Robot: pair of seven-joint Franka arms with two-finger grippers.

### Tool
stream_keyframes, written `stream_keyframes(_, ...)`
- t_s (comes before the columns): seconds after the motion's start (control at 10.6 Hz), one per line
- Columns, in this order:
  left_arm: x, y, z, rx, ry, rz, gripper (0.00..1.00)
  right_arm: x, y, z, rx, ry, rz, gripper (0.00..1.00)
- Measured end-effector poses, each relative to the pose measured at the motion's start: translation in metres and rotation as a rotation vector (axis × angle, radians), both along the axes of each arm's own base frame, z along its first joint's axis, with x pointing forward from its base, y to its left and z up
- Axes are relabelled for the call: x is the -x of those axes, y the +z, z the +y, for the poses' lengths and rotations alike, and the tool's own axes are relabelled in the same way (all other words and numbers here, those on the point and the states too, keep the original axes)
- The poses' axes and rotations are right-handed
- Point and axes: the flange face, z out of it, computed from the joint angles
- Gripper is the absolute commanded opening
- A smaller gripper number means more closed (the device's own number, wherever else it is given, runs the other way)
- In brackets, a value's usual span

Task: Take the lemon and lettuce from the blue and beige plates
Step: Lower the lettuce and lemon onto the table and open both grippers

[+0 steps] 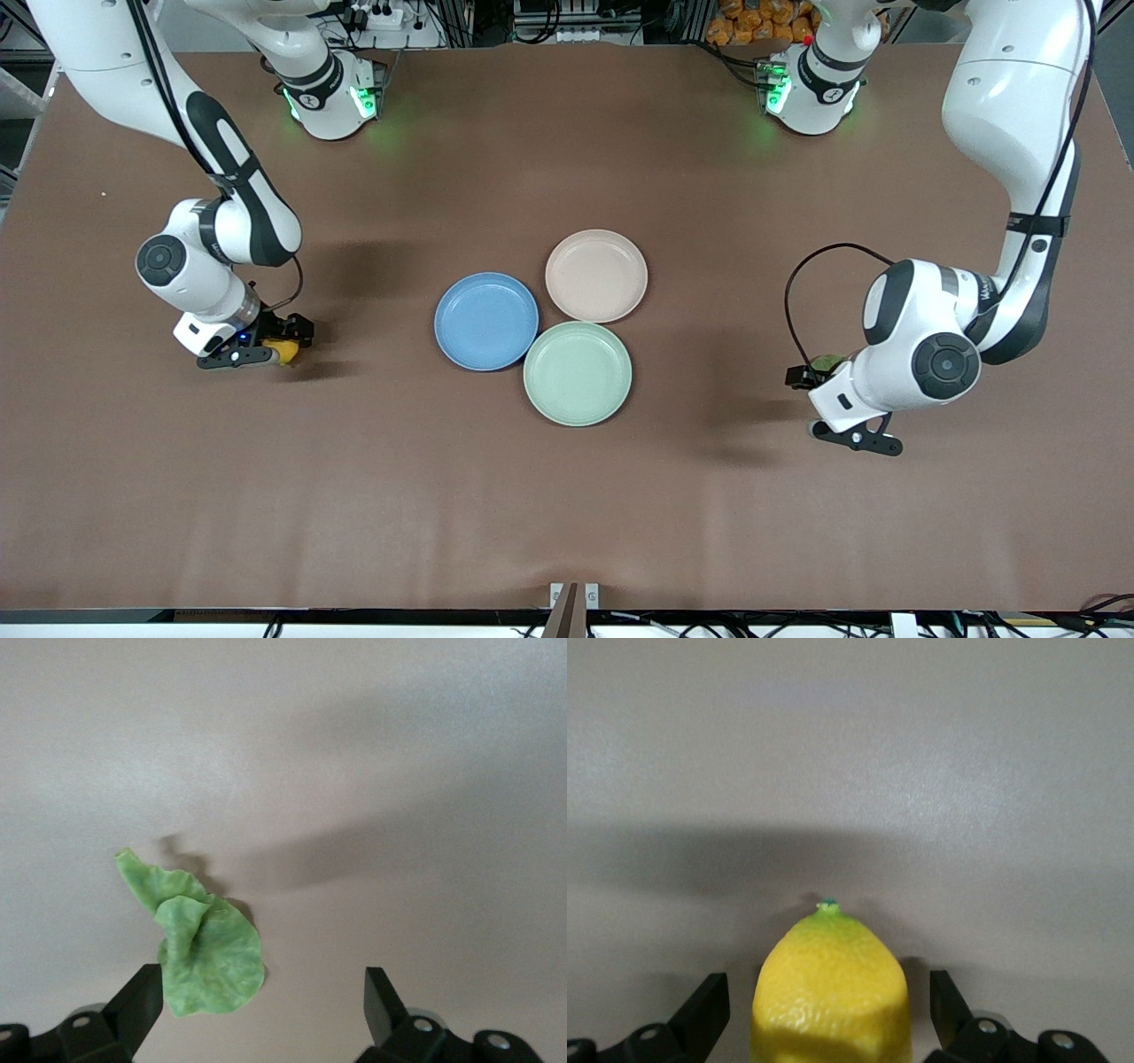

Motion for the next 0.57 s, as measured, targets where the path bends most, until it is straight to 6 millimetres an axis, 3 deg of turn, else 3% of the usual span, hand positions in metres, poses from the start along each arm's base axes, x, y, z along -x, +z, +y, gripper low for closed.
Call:
stream_keyframes(0.28, 0.011, 0.018, 0.013, -0.021, 0.013, 0.000, 1.00, -0.011, 0.012, 0.000, -0.003, 0.001, 0.027, 1.00)
stream_keyframes(0.57, 0.045, 0.014, 0.025, -0.057, 0.047, 0.030, 1.00, -0.036, 0.058, 0.000, -0.014, 0.002, 0.121, 1.00)
